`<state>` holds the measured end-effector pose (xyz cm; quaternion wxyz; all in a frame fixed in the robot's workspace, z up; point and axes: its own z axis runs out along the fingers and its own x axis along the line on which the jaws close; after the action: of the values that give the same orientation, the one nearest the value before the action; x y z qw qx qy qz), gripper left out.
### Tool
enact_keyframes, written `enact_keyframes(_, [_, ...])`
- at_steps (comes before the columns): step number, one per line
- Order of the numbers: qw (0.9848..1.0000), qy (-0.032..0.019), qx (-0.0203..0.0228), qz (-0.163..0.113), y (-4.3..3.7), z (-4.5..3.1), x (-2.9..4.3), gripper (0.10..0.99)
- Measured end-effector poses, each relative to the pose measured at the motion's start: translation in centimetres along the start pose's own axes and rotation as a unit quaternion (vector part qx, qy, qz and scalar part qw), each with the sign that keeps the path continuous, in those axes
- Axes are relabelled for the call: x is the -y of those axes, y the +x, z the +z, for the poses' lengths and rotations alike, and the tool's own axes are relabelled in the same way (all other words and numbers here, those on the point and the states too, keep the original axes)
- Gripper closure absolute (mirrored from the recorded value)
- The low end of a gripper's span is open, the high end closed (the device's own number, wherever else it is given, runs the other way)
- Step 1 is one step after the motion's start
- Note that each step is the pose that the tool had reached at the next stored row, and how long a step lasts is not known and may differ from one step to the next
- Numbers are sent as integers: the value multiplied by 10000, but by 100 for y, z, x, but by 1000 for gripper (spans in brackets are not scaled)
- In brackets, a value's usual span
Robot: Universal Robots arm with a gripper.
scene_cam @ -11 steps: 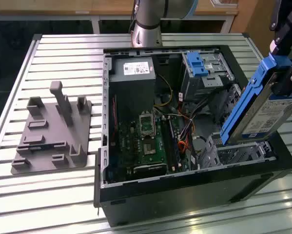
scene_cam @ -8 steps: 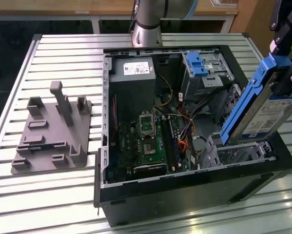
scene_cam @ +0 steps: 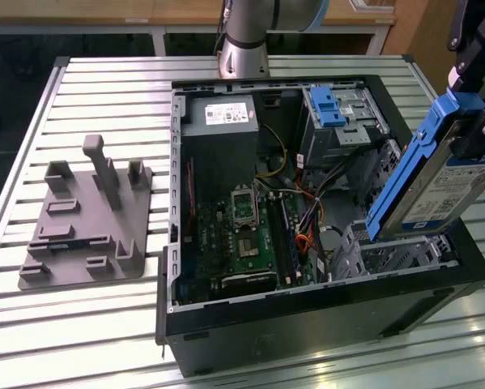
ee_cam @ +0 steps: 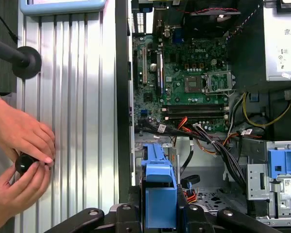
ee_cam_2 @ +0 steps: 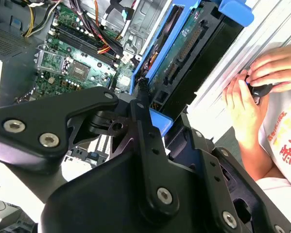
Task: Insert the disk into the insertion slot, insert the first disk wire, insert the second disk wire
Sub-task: 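Insert the disk into the insertion slot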
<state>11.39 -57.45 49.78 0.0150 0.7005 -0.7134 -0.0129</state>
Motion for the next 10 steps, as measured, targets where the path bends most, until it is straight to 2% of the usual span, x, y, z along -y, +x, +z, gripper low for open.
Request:
enact_keyframes(2, [10000,0,3,0,0,0,0,722])
enact_keyframes(4, [10000,0,28,-1,1,0,0,722])
enact_keyframes(7, [9999,-2,116,-5,5,1,0,722])
enact_keyframes(10, [9997,-4,241,-10,14,0,0,722])
